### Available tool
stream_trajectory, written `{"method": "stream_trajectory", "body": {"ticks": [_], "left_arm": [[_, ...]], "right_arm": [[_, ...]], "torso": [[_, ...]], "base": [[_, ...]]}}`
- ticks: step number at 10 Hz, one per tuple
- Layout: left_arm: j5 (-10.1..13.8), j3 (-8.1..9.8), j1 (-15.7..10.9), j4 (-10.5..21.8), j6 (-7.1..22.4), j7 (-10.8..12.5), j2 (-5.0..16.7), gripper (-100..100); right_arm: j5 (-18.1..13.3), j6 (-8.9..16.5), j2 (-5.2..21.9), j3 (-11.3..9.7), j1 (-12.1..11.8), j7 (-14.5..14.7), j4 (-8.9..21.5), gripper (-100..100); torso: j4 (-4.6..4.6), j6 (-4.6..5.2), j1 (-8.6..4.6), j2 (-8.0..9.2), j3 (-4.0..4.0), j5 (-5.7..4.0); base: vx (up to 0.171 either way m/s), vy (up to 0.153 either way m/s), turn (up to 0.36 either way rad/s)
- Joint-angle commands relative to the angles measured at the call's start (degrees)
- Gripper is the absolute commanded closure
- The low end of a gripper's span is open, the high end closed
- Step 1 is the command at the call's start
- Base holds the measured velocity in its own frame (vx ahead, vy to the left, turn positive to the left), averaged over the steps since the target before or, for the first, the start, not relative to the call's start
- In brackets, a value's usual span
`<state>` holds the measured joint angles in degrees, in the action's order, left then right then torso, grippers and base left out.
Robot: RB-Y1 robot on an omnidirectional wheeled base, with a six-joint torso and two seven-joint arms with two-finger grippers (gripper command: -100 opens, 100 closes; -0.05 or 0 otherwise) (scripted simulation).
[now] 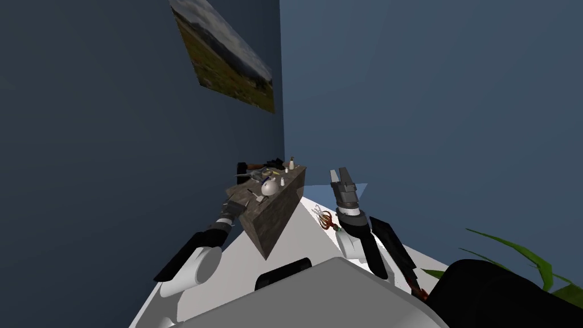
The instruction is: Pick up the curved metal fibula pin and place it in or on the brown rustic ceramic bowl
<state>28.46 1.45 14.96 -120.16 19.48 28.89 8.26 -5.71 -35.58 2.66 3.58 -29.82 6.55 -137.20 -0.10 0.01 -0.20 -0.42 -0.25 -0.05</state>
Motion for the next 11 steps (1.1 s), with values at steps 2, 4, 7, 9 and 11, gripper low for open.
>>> {"method": "stream_trajectory", "body": {"ticks": [2, 4, 7, 9, 11], "left_arm": [[1.1, 0.28, -1.1, 2.5, 4.6, 1.7, -0.1, -100], [1.4, 0.38, -1.4, 3.6, 6.5, 2.3, -0.1, -100], [2.0, 0.61, -2.3, 6.6, 10.9, 3.7, 0.1, -100], [2.3, 0.72, -2.5, 8.4, 13.4, 4.4, 0.3, -100], [2.4, 0.76, -2.5, 10.1, 15.3, 5.0, 0.6, -100]], "right_arm": [[0.0, 0.0, 0.0, 0.0, 0.0, 0.0, 0.0, 0], [0.0, 0.0, 0.0, 0.0, 0.0, 0.0, 0.0, 0], [0.0, 0.0, 0.0, 0.0, 0.0, 0.0, 0.0, 0], [0.0, 0.0, 0.0, 0.0, 0.0, 0.0, 0.0, 0], [0.0, 0.0, 0.0, 0.0, 0.0, 0.0, 0.0, 0]], "torso": [[-0.01, 0.00, -0.03, -0.04, -0.02, -0.01], [-0.04, 0.00, -0.14, -0.15, -0.09, -0.03], [0.01, 0.00, -0.07, 0.07, 0.04, -0.02], [-0.02, 0.00, 0.00, -0.11, -0.06, 0.00], [-0.01, -0.01, -0.08, 0.00, -0.01, -0.02]], "base": [[0.130, -0.069, 0.001], [0.119, -0.078, 0.003], [0.094, -0.061, -0.005], [0.132, -0.061, -0.006], [0.090, -0.063, -0.002]]}}
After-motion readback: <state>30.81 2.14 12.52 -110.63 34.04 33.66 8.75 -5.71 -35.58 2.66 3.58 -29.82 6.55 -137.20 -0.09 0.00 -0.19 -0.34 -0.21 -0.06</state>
